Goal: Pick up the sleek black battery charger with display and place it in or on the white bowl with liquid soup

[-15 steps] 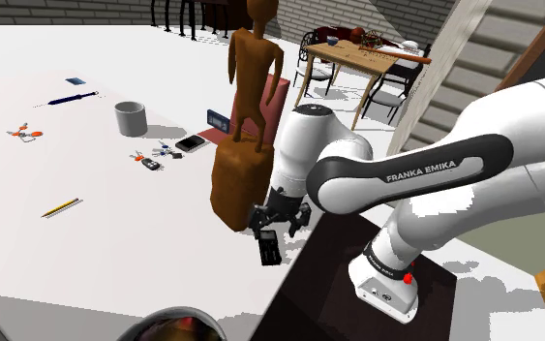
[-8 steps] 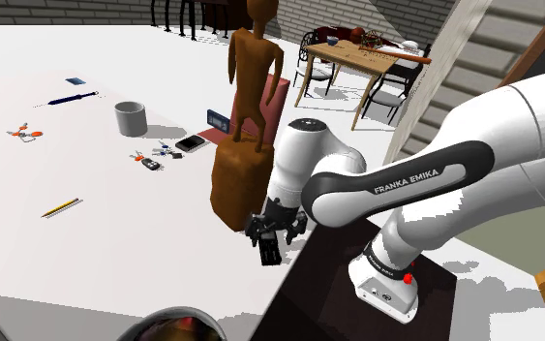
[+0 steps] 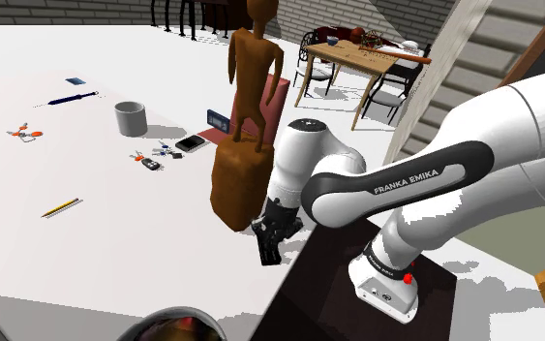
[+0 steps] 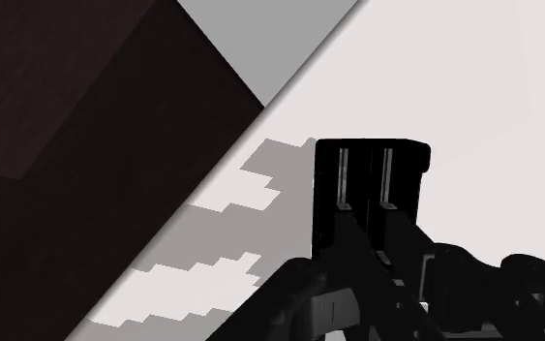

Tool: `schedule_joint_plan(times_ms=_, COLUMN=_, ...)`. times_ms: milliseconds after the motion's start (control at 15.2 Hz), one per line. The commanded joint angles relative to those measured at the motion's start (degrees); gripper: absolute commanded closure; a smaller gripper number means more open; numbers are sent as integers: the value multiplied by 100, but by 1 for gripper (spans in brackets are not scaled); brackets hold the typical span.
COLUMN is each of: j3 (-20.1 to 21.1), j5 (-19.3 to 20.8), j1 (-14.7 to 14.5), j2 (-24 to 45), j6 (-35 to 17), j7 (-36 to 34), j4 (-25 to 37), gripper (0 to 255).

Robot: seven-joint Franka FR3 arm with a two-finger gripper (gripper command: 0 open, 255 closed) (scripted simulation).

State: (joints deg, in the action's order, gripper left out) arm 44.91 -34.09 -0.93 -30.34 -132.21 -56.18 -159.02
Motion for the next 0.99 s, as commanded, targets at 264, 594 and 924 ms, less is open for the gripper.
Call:
schedule_joint_plan(times_ms=264, j3=0, j5=0, j1=1, j2=1, j6=-3, j7=1, j4=-1, gripper=255)
schedule_joint_plan(times_ms=594, j3=-21, j5=416, j1=360, j2=4, j6=280, j7=-197, j4=264, gripper=0)
schedule_joint_plan(times_ms=924, j3=189, j5=391, j1=451, j2=318, j6=-155, j7=-225, j4=145, gripper=0)
